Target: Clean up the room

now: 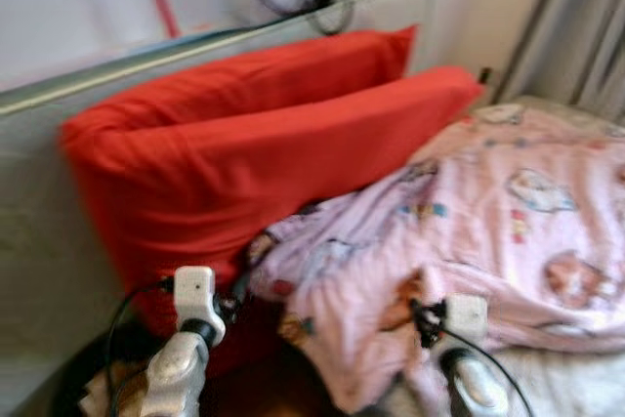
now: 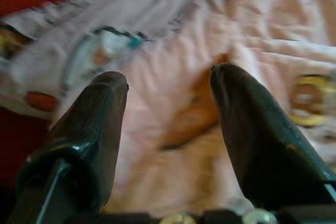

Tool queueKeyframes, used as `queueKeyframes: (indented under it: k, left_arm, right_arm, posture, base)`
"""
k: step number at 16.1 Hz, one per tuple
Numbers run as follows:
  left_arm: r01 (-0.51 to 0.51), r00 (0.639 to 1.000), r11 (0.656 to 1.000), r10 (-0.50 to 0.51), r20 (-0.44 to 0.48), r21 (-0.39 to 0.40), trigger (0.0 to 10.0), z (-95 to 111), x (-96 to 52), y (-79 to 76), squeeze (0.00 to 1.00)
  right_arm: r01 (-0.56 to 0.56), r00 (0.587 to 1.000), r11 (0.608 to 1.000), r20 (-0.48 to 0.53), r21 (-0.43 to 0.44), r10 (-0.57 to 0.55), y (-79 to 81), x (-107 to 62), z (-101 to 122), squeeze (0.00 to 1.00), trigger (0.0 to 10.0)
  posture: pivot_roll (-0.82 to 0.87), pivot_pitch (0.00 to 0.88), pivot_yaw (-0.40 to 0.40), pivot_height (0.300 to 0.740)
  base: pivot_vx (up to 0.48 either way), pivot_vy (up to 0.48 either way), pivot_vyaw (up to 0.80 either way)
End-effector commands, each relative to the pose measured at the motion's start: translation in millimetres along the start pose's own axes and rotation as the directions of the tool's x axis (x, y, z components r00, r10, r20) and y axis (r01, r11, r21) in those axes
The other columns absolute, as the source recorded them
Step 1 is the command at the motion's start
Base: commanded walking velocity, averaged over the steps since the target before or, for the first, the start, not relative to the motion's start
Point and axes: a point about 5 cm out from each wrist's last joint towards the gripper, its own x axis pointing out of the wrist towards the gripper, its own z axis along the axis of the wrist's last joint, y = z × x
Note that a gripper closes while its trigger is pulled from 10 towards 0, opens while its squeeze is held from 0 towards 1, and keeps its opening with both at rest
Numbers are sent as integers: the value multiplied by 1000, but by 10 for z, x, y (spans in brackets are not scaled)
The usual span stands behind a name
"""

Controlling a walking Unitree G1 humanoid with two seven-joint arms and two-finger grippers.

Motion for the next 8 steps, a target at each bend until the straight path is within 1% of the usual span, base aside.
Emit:
queueKeyframes:
  k: [1,7,8]
  left_arm:
    - [7,1000,1000,-7,4,-9,10000,-1,14,-45,0]
    - [7,1000,1000,-7,5,-11,10000,6,21,-48,0]
    - [7,1000,1000,-7,5,-12,10000,6,21,-51,0]
  right_arm:
    - [37,999,999,-23,-5,-37,-109,-31,-35,0,10000]
    - [95,995,995,-20,22,-95,-161,3,15,0,10000]
    - [128,992,992,-18,20,-127,-205,5,32,0,10000]
  posture:
    - [47,9,5,696]
    - [50,11,3,696]
    - [53,12,2,696]
  base:
    - [0,0,0]
    - [0,0,0]
    - [0,0,0]
